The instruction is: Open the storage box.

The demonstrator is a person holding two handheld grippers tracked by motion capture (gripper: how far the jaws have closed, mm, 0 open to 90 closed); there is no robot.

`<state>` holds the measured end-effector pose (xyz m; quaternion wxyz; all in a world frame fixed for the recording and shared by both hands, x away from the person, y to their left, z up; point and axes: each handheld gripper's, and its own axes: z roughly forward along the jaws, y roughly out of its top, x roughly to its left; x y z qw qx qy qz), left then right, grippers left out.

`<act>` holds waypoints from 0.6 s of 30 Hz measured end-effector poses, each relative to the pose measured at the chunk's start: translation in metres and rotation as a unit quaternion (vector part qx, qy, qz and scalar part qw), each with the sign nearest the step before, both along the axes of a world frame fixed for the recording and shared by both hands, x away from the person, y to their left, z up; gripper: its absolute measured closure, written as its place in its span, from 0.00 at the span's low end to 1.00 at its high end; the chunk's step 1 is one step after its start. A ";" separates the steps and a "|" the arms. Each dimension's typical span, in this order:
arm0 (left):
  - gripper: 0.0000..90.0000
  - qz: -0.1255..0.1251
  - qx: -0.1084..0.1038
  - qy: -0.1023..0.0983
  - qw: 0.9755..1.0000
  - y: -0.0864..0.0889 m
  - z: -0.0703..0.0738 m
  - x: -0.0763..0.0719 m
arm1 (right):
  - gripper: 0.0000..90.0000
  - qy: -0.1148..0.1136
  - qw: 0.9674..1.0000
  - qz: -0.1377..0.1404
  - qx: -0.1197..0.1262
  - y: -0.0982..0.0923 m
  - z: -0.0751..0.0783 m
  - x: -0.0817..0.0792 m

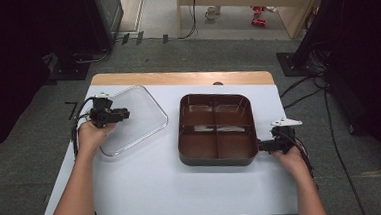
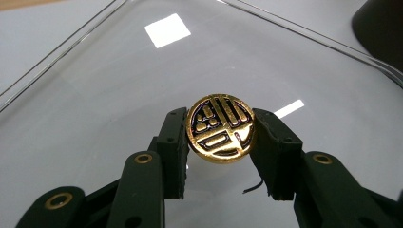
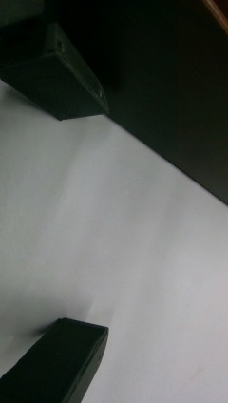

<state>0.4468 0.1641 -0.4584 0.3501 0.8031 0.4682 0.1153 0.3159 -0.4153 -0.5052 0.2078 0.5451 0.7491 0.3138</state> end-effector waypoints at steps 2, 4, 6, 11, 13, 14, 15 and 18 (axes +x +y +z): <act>0.66 0.001 0.006 0.003 1.000 -0.001 -0.004 0.002 | 0.00 0.000 1.000 0.000 0.000 0.000 0.000 0.000; 0.66 0.001 0.009 0.002 1.000 -0.002 -0.007 0.003 | 0.00 0.000 1.000 0.000 0.000 0.000 0.000 0.000; 0.66 0.002 0.020 0.001 1.000 -0.003 -0.009 0.004 | 0.00 0.000 1.000 0.000 0.000 0.000 0.000 0.000; 0.65 0.004 0.009 0.000 1.000 -0.002 -0.012 0.004 | 0.00 0.000 1.000 0.000 0.000 0.000 0.000 0.000; 0.63 0.011 -0.012 0.005 1.000 0.001 -0.013 0.003 | 0.00 0.000 1.000 0.000 0.000 0.000 0.000 0.000; 0.59 0.014 -0.013 0.006 1.000 0.001 -0.012 0.003 | 0.00 0.000 1.000 0.000 0.000 0.000 0.000 0.000; 0.55 0.013 -0.011 0.007 1.000 0.001 -0.012 0.003 | 0.00 0.000 1.000 0.000 0.000 0.000 0.000 0.000; 0.48 0.010 -0.009 0.020 1.000 0.001 -0.010 0.002 | 0.00 0.000 1.000 0.000 0.000 0.000 0.000 0.000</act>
